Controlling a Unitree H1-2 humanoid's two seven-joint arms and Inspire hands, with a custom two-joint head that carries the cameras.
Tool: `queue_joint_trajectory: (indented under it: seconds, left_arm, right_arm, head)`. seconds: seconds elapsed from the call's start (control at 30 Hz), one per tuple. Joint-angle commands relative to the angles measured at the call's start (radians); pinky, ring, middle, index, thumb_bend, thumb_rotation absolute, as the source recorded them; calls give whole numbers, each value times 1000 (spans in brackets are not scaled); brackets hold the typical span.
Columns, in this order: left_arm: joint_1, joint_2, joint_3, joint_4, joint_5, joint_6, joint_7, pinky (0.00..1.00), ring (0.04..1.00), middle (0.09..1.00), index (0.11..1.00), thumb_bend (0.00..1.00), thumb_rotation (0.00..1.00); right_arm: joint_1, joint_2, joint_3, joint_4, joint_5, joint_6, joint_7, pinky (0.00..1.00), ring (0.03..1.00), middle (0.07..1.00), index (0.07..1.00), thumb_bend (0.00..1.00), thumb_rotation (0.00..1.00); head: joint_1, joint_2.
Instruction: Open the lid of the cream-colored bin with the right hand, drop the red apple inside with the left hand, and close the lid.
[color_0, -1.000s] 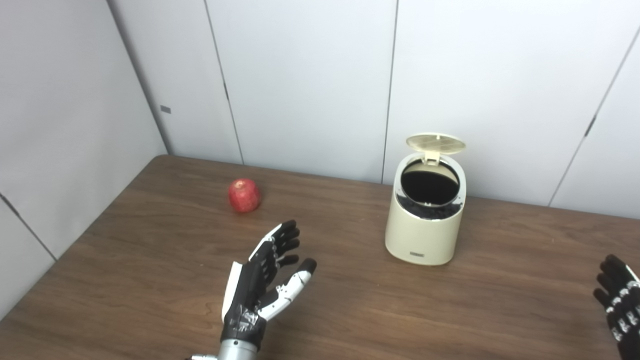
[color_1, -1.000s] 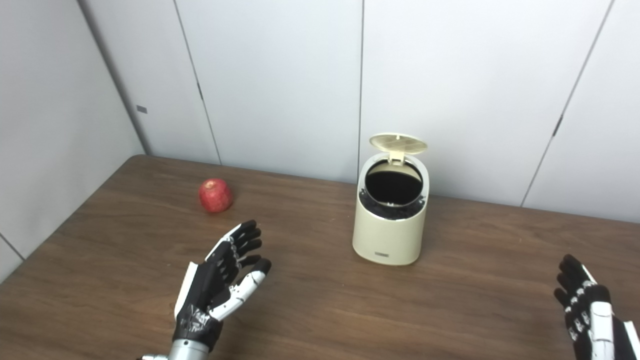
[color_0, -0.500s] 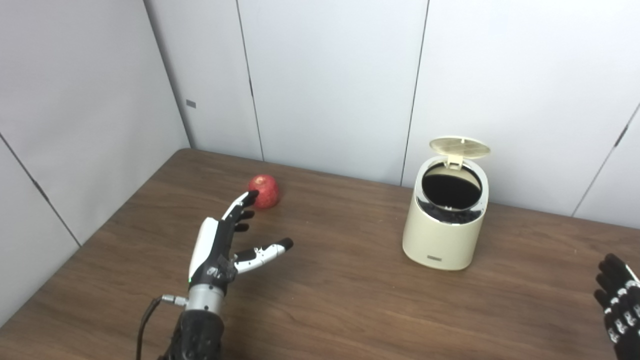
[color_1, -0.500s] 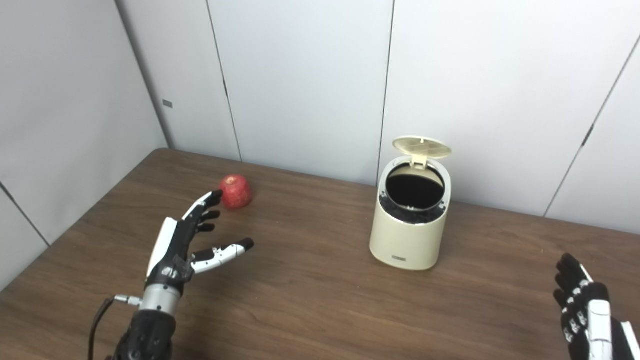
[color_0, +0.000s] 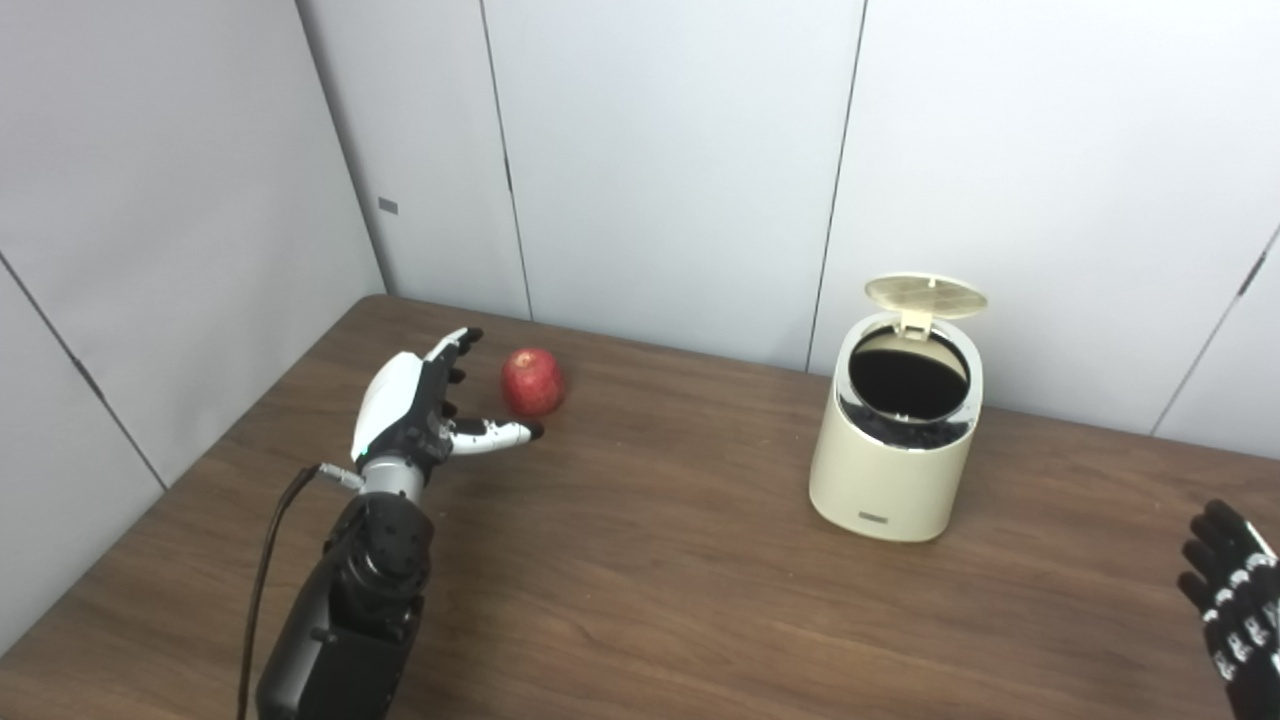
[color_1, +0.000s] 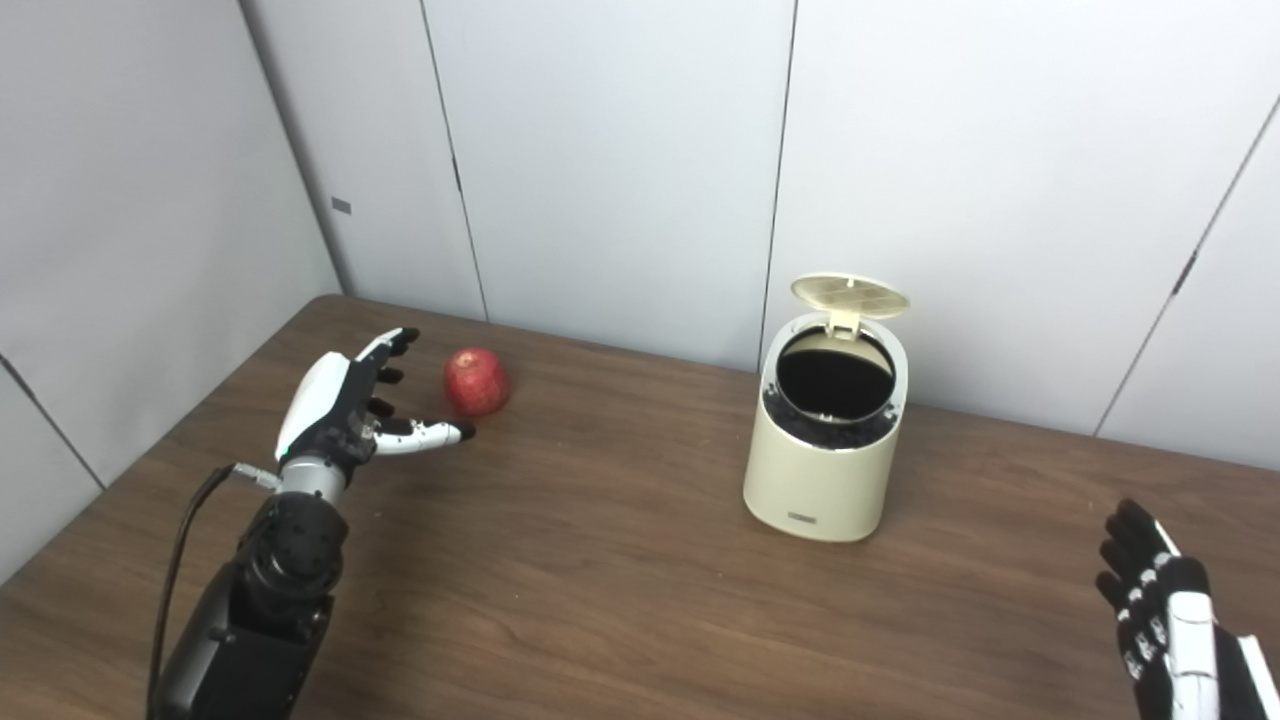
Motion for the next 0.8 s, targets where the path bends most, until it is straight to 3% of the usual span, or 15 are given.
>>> queue_joint_trajectory:
  seconds: [0.0,0.27,0.37,0.43,0.47,0.77]
  left_arm:
    - [-64,43,1,19,50,-4,7,701,862,918,921,833,172]
    - [-165,85,-23,132,172,-4,-128,664,860,950,951,889,177]
    - [-211,89,-28,180,195,-4,-172,540,722,891,943,901,141]
    - [-238,93,-34,211,208,-4,-203,652,852,944,952,905,144]
    - [-251,91,-35,224,212,-4,-218,677,872,950,953,907,147]
    - [-329,78,-43,299,284,-3,-351,733,910,958,921,935,188]
  right_arm:
    - [-26,-4,0,-33,2,-18,1,969,960,952,936,418,1000]
    - [-33,-12,9,5,-39,-58,-1,932,952,946,949,466,1000]
    - [-32,-12,16,8,-64,-62,-2,903,938,933,942,465,1000]
    - [-30,-12,18,13,-72,-68,1,909,939,930,937,451,1000]
    - [-29,-15,21,15,-78,-74,5,910,939,930,936,447,1000]
    - [-19,-17,31,33,-103,-97,5,905,935,924,929,441,1000]
  head:
    - [-2,1]
    - [-11,1]
    - [-16,0]
    - [-18,-1]
    - [-20,-1]
    - [-40,-4]
